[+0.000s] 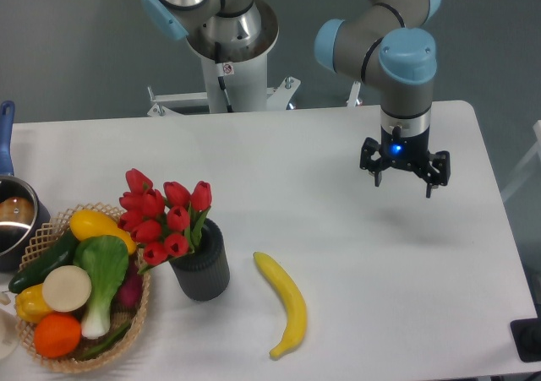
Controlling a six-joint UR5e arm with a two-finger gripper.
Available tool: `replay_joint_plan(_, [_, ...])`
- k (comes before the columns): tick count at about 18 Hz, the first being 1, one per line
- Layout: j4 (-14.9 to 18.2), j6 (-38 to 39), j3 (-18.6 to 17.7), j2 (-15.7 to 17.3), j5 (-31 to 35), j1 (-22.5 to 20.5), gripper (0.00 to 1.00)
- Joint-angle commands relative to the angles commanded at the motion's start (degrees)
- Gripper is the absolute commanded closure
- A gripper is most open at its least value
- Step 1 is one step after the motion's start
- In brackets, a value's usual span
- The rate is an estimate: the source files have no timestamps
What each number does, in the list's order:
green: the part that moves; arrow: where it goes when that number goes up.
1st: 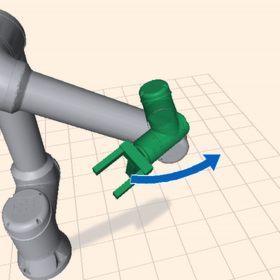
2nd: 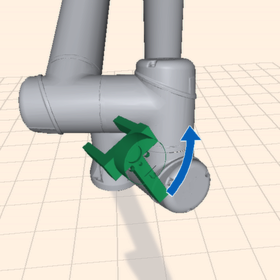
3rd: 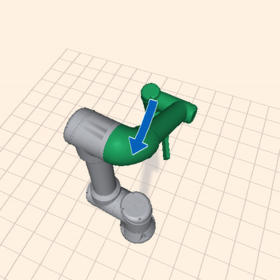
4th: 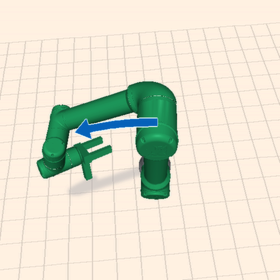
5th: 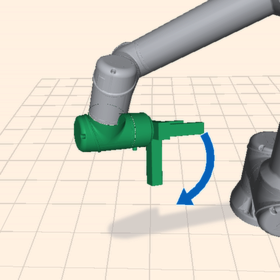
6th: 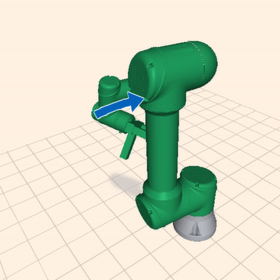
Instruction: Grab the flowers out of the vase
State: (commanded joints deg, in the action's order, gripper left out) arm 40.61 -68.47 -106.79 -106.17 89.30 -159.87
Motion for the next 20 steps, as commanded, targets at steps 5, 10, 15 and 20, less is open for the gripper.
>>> replay_joint_plan(5, [0.1,2.4,0.6,0.4,-0.7,0.3,0.0])
replay_joint_plan(10, [-0.1,10.5,-0.3,2.6,-6.4,3.9,0.0])
replay_joint_plan(15, [-0.3,10.8,-0.9,4.7,-13.0,5.6,0.0])
replay_joint_plan(20, [-0.3,10.5,-1.1,4.9,-15.3,5.6,0.0])
